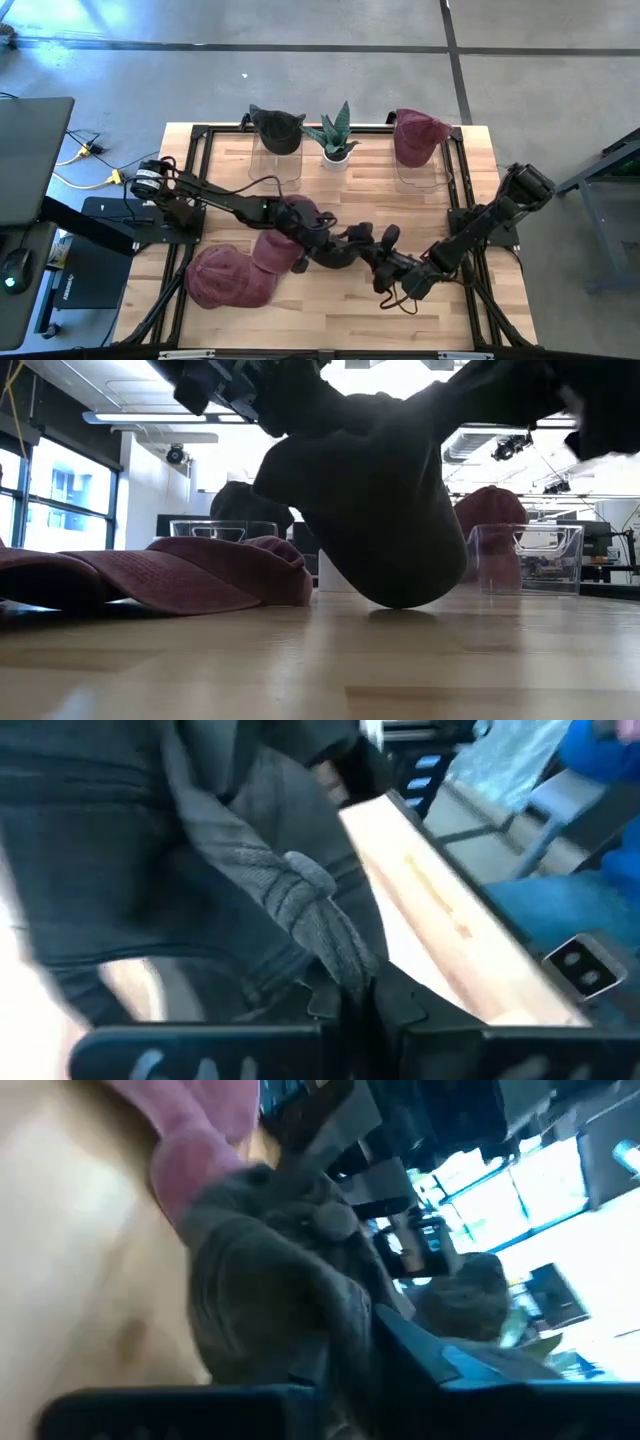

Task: Pick & Place hat
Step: Put the black cap into the left transparent bin

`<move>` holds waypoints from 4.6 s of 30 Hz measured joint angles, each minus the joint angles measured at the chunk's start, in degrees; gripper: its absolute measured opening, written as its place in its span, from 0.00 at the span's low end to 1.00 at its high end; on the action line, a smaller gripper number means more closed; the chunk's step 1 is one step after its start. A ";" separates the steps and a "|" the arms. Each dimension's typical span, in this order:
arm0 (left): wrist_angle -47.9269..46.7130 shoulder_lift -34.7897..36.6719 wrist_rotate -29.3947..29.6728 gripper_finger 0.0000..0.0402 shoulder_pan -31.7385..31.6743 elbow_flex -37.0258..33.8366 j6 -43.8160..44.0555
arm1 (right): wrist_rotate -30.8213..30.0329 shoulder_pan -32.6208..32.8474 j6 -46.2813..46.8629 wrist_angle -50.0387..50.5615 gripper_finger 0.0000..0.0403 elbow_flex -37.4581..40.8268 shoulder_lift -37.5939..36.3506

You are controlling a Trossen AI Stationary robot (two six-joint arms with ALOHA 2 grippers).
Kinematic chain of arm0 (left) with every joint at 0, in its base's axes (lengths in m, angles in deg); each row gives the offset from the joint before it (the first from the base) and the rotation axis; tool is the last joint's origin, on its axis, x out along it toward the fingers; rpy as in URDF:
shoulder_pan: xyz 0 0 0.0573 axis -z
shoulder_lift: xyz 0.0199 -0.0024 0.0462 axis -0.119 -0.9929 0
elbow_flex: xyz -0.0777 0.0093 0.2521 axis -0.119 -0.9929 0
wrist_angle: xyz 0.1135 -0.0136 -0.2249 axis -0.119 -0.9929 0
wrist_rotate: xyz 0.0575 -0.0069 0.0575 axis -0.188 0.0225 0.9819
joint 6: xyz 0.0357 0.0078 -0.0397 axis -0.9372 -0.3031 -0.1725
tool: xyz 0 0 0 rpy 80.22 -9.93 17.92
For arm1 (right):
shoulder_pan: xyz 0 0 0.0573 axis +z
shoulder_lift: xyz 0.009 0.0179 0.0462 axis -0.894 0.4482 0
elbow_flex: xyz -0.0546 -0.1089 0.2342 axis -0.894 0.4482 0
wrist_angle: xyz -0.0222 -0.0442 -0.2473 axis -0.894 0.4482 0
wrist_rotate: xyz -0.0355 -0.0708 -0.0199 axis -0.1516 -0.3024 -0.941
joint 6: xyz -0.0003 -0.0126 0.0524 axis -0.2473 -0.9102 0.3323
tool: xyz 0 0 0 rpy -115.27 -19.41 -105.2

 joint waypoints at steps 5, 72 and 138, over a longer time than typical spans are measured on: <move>-6.50 3.11 4.61 0.01 0.19 1.50 -5.69 | 4.36 2.16 10.98 4.62 0.35 0.00 -4.72; -22.53 -15.90 -9.70 0.40 7.22 18.77 -16.61 | 35.77 -1.14 49.96 18.41 0.74 0.07 -3.82; -35.14 -23.89 -0.20 0.51 7.93 23.24 -12.73 | 47.87 -6.64 60.84 49.94 0.00 -13.83 11.55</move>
